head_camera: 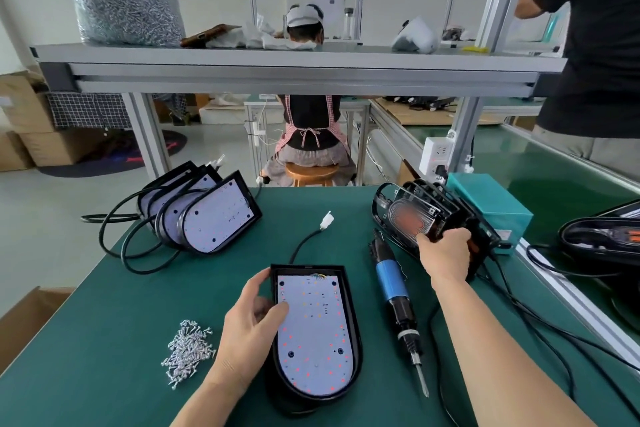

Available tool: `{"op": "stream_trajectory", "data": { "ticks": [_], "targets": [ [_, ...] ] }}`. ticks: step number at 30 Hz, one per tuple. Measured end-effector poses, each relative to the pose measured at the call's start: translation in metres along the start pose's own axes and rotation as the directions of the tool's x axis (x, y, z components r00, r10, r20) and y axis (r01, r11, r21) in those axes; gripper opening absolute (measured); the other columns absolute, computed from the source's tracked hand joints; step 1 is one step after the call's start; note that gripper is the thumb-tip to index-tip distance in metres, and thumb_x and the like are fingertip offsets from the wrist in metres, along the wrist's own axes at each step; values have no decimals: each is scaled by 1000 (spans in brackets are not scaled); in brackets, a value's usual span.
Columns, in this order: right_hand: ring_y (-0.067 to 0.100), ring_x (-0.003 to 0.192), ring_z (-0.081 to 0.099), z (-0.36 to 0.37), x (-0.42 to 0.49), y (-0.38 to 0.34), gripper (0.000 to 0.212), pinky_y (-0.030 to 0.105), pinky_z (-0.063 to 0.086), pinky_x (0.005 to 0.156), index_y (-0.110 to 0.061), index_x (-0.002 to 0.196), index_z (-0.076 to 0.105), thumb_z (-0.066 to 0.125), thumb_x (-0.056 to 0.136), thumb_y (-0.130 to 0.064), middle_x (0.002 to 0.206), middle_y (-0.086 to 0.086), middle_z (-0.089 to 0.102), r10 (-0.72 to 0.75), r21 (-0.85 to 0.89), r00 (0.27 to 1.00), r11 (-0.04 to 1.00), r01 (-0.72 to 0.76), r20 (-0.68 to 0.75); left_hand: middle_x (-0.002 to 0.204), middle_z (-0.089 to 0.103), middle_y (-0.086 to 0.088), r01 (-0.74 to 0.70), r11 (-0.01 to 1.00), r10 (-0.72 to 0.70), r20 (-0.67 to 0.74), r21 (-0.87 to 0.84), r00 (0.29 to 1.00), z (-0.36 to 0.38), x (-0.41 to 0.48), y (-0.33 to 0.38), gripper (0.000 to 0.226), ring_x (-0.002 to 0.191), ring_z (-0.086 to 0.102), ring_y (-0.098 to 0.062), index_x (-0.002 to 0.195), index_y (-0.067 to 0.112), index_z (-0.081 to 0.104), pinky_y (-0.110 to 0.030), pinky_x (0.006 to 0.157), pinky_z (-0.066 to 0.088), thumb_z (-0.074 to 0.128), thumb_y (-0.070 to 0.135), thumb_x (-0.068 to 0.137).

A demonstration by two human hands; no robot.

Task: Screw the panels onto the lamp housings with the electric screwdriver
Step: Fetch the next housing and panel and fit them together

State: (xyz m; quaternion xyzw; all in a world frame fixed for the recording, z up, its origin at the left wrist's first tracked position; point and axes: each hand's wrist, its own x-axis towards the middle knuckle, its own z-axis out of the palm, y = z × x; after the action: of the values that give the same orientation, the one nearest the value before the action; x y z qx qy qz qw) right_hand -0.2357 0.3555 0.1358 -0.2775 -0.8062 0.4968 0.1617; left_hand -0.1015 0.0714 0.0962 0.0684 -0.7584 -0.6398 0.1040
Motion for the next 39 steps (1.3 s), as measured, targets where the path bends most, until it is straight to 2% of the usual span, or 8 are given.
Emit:
{"op": "stream_trajectory", "data": {
  "ticks": [6,13,17,23,28,30,33,39],
  "targets": [
    [38,92,62,-4,2,11,9,45,52,77,-7,105,50,54,102,-15,106,21,65,-72,-128,997,990,66,-41,53,45,7,-34,999,35,-28,27,999,1,2,-4,59,53,42,-7,131,37,56,-16,56,36,61,33,72],
    [37,82,61,-13,-21,15,7,46,50,70,-12,103,36,43,105,-13,93,12,56,-210,-46,962,978,205,-176,50,44,13,-42,998,44,-41,54,998,2,1,-2,62,48,40,-2,134,34,56,-8,49,34,60,33,72],
    [27,76,47,-40,-28,0,8,37,36,69,-14,102,38,45,104,-9,74,-6,41,-343,-92,894,939,330,-289,52,38,13,-37,997,40,-45,62,998,1,1,-2,67,51,37,-4,139,32,54,-12,51,33,60,35,72],
    [24,84,41,-95,-39,-35,9,35,32,76,-5,110,48,45,101,-7,95,7,49,-460,-138,796,886,443,-394,56,33,13,-23,999,25,-58,37,998,2,0,-4,70,55,35,-6,144,30,52,-25,59,31,60,40,75],
    [18,86,52,-125,-68,-67,13,33,41,80,-8,113,51,46,101,-9,96,-4,55,-581,-33,670,767,641,-462,68,40,8,-36,999,37,-55,20,998,2,-1,-4,61,64,40,-7,143,27,53,-26,66,34,63,42,85],
    [19,82,62,-124,-83,-80,11,32,49,75,-17,109,51,47,102,-10,94,-14,59,-621,84,689,718,691,-374,80,53,8,-33,999,33,-50,18,998,2,0,-5,54,73,48,-6,144,26,53,-22,70,40,64,39,92],
    [5,79,65,-102,-100,-94,22,21,52,65,-31,97,53,50,102,-10,98,-14,64,-659,197,752,734,650,-23,89,62,15,-23,999,24,-52,22,998,2,1,-4,48,79,54,-1,142,26,56,-16,80,44,63,38,96],
    [13,79,66,-24,-120,-87,31,26,50,62,-31,97,62,46,99,-4,93,-3,72,-554,120,640,798,591,533,128,67,14,-13,1000,13,-54,15,998,1,2,-1,41,122,58,-1,139,22,59,-38,111,44,58,33,100]
  ]
}}
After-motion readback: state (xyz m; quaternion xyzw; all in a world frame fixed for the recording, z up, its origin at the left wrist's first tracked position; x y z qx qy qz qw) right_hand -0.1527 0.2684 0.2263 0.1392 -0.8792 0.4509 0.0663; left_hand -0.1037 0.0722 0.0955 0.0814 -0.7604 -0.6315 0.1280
